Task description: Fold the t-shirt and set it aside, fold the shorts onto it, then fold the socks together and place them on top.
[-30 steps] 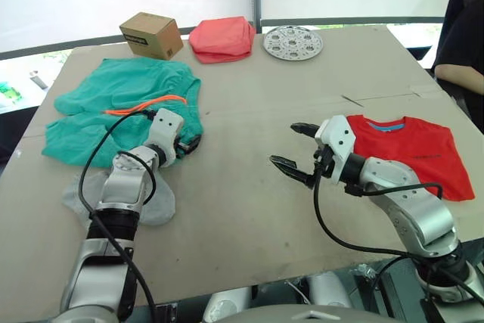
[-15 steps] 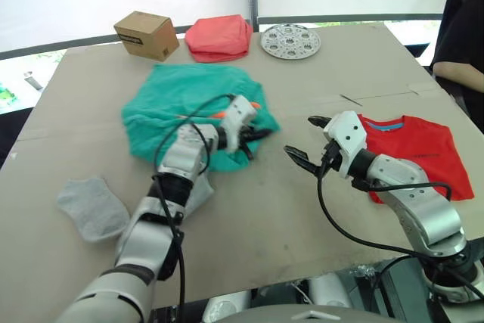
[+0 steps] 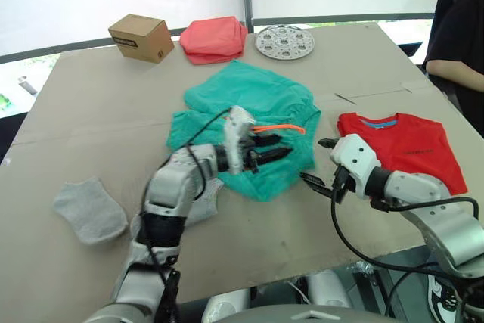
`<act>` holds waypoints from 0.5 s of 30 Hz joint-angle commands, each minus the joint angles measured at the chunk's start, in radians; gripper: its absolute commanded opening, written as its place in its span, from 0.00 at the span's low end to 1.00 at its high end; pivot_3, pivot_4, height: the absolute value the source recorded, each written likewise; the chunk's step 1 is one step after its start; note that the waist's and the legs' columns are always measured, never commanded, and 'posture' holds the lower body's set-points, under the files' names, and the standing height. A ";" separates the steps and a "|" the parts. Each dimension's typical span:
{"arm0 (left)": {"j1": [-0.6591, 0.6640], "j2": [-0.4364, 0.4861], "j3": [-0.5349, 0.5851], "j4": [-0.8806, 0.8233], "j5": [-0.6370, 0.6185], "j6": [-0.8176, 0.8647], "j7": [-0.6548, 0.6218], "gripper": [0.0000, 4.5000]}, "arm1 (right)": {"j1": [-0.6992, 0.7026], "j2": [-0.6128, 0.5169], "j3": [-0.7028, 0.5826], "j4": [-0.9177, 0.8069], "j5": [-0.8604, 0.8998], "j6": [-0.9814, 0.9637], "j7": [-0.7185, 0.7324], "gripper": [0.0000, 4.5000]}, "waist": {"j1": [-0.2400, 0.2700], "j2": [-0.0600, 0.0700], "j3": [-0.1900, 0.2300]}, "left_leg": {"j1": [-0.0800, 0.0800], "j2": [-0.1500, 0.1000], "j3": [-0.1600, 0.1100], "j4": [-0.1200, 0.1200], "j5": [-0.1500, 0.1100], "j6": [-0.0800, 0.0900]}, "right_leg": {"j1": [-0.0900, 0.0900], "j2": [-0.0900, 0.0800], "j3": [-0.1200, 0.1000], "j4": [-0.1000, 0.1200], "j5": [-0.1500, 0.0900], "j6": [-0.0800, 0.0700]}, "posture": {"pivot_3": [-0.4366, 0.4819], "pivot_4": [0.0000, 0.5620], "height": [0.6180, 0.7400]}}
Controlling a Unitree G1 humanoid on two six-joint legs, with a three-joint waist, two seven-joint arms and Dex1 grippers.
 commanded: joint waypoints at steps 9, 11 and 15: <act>0.513 0.301 0.291 -0.199 -0.259 0.187 -0.042 0.52 | -0.030 0.002 0.016 0.057 -0.001 -0.073 0.075 1.00 | 0.009 0.001 0.001 | 0.001 0.000 0.000 -0.001 0.000 0.000 | 0.001 0.000 0.000 -0.001 -0.002 -0.004 | 0.48 0.27 1.00; 0.570 0.329 0.267 -0.151 -0.183 0.117 -0.038 0.52 | -0.034 0.004 0.016 0.065 0.003 -0.079 0.087 1.00 | 0.008 0.001 0.001 | 0.001 0.000 0.001 0.000 0.000 0.000 | 0.001 0.000 0.000 -0.002 -0.003 -0.004 | 0.48 0.27 1.00; 0.599 0.307 0.299 -0.030 -0.083 0.001 0.063 0.52 | -0.039 -0.002 0.025 0.073 -0.003 -0.089 0.109 1.00 | 0.014 0.000 0.000 | 0.002 0.001 0.001 0.000 0.000 0.000 | 0.002 -0.001 0.000 -0.002 -0.003 -0.004 | 0.48 0.27 1.00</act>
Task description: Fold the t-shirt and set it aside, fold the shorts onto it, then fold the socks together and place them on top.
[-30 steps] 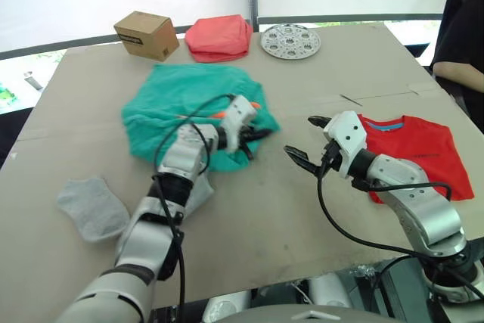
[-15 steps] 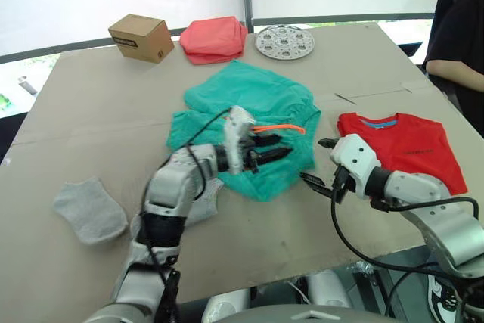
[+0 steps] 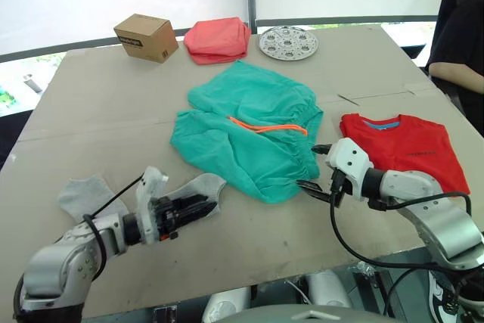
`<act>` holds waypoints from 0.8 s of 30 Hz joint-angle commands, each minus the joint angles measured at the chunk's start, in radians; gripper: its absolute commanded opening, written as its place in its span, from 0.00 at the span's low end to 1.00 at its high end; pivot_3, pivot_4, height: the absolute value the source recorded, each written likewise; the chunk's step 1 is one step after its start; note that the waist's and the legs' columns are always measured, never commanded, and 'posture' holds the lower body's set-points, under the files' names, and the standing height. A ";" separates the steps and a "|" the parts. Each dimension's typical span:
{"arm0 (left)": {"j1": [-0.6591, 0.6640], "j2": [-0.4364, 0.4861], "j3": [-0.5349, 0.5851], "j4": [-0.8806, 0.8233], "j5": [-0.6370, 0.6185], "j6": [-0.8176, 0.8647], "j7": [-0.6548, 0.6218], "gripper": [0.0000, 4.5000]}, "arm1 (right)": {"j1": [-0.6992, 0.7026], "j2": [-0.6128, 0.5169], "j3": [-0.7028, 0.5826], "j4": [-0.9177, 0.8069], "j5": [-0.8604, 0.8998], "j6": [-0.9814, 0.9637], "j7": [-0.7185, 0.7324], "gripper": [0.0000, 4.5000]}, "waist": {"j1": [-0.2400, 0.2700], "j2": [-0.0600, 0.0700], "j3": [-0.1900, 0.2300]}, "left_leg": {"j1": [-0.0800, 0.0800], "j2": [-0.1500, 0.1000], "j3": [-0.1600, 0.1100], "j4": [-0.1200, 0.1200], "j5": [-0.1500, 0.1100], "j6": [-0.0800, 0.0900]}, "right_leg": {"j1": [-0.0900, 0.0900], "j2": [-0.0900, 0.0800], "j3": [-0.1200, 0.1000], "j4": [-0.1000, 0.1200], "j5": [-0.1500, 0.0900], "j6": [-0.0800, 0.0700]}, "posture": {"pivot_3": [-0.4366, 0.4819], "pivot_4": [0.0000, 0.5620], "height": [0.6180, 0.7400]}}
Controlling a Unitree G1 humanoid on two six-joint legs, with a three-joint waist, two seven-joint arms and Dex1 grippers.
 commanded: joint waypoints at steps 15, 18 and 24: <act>-0.220 0.033 0.274 0.263 -0.032 -0.226 0.147 0.52 | -0.033 -0.043 0.037 0.014 -0.037 -0.001 0.055 1.00 | 0.015 -0.004 -0.002 | -0.002 0.001 -0.002 -0.001 0.000 -0.001 | -0.002 -0.001 -0.003 0.000 0.001 0.000 | 0.48 0.27 1.00; -0.294 0.100 0.180 0.217 -0.097 -0.090 0.071 0.52 | -0.048 -0.093 0.066 0.034 -0.097 -0.035 0.073 1.00 | 0.017 -0.004 -0.002 | -0.002 0.000 -0.002 0.000 0.000 -0.001 | -0.002 -0.001 -0.003 0.000 0.001 -0.001 | 0.48 0.27 1.00; -0.410 0.124 0.004 0.097 -0.112 0.045 0.100 0.52 | -0.075 -0.141 0.106 0.047 -0.177 -0.072 0.094 1.00 | 0.002 -0.003 -0.002 | -0.001 0.000 0.000 -0.001 0.000 -0.001 | -0.002 0.000 -0.001 0.001 0.003 0.003 | 0.48 0.27 1.00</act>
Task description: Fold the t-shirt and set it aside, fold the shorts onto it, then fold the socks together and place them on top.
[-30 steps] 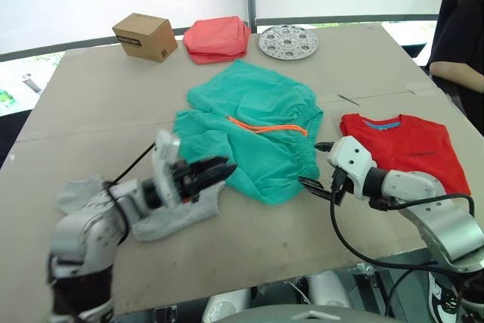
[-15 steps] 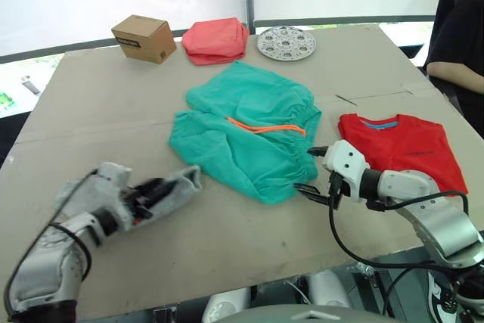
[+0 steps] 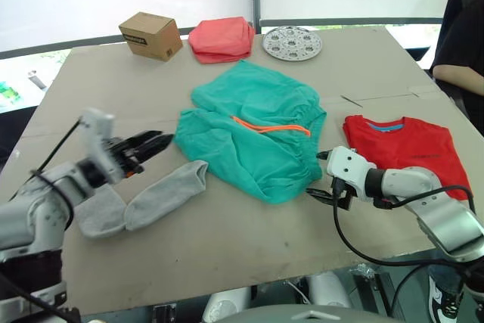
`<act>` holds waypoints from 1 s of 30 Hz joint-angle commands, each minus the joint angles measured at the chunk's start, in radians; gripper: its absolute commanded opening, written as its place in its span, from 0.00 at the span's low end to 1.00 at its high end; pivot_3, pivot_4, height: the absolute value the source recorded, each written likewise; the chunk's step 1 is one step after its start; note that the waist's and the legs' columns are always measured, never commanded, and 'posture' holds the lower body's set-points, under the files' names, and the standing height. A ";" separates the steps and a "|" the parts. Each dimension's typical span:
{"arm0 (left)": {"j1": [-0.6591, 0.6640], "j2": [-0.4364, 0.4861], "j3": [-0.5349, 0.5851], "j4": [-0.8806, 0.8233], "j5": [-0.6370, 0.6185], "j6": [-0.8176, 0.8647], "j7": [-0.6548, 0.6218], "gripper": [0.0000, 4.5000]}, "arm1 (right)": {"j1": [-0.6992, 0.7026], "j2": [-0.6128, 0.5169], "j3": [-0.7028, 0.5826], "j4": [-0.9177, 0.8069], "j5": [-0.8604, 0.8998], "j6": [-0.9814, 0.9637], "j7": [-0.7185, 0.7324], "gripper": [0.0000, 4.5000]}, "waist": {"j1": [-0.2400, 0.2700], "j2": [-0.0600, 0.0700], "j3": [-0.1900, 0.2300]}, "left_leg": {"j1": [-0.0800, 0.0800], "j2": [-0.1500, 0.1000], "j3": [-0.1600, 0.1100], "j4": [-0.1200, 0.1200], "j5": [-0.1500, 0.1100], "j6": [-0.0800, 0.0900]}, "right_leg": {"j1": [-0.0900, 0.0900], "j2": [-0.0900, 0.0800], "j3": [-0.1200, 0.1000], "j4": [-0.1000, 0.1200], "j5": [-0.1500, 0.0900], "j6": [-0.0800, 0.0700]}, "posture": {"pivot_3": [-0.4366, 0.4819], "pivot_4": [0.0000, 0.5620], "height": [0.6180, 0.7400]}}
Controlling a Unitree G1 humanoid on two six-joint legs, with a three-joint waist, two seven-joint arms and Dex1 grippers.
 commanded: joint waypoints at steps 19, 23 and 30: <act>-0.547 0.034 -0.543 0.658 0.528 -0.250 -0.253 0.52 | -0.128 0.031 0.099 0.089 -0.172 -0.040 0.063 1.00 | -0.019 -0.002 0.002 | -0.001 -0.001 0.001 0.000 0.002 -0.004 | -0.001 0.002 0.000 0.001 0.000 0.000 | 0.48 0.27 1.00; -0.588 0.011 -0.566 0.755 0.554 -0.233 -0.322 0.54 | -0.146 0.036 0.127 0.126 -0.193 -0.046 0.088 0.89 | -0.018 -0.002 0.002 | -0.001 -0.002 0.000 0.001 0.000 -0.001 | -0.001 0.002 0.000 0.001 0.000 0.000 | 0.48 0.27 1.00; -0.599 -0.014 -0.555 0.814 0.582 -0.245 -0.395 0.00 | -0.178 0.057 0.116 0.183 -0.231 -0.084 0.075 0.26 | -0.020 -0.002 0.002 | -0.001 -0.002 0.000 0.001 0.000 -0.001 | 0.000 0.002 0.000 0.002 0.000 0.001 | 0.48 0.27 1.00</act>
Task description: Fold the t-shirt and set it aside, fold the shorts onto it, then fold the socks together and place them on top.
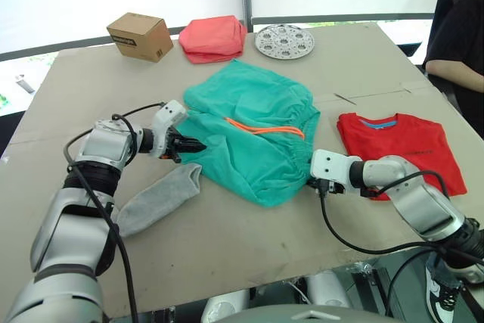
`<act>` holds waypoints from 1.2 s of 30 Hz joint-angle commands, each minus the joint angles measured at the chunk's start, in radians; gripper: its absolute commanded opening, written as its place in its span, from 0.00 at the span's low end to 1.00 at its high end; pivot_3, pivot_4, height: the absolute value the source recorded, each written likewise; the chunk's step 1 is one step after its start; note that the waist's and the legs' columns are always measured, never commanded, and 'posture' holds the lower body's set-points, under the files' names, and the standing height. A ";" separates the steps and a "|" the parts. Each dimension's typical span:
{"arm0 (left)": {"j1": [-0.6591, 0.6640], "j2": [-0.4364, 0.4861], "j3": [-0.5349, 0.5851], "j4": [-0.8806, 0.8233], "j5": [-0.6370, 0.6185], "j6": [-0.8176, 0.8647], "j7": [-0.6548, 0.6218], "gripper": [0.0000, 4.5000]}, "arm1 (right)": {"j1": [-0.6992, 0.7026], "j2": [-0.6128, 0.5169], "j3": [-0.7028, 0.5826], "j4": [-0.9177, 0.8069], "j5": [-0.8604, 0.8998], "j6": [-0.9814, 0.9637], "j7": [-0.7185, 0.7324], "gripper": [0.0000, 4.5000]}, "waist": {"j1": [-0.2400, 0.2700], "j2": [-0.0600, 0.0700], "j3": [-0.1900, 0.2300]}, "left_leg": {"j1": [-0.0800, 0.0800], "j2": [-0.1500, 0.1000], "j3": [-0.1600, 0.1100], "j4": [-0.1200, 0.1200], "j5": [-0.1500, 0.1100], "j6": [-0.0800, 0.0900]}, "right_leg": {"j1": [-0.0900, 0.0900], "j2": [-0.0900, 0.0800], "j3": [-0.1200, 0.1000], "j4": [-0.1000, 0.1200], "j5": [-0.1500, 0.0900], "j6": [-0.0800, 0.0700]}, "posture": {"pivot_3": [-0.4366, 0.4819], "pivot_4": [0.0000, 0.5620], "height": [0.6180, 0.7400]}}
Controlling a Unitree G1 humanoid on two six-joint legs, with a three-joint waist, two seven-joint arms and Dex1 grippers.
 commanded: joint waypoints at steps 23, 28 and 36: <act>0.463 -0.150 0.730 -0.636 -0.577 0.281 0.306 0.00 | 0.159 -0.084 -0.354 -0.232 0.194 0.257 0.032 0.02 | 0.011 -0.001 0.001 | -0.002 0.002 -0.002 0.000 0.001 -0.004 | -0.001 -0.002 0.001 0.000 0.000 -0.001 | 0.48 0.27 1.00; 0.605 -0.123 0.945 -0.791 -0.940 0.527 0.380 0.00 | 0.318 -0.168 -0.453 -0.480 0.410 0.365 0.151 0.02 | 0.020 0.000 0.001 | 0.000 0.002 -0.003 0.001 -0.002 -0.001 | 0.000 -0.008 -0.001 -0.001 0.000 0.000 | 0.48 0.27 1.00; 0.609 -0.041 0.941 -0.780 -1.074 0.577 0.426 0.00 | 0.341 -0.160 -0.568 -0.538 0.575 0.450 0.098 0.02 | 0.025 -0.001 0.000 | 0.002 0.002 -0.002 0.002 -0.001 0.000 | 0.003 -0.002 -0.001 -0.001 -0.003 -0.003 | 0.48 0.27 1.00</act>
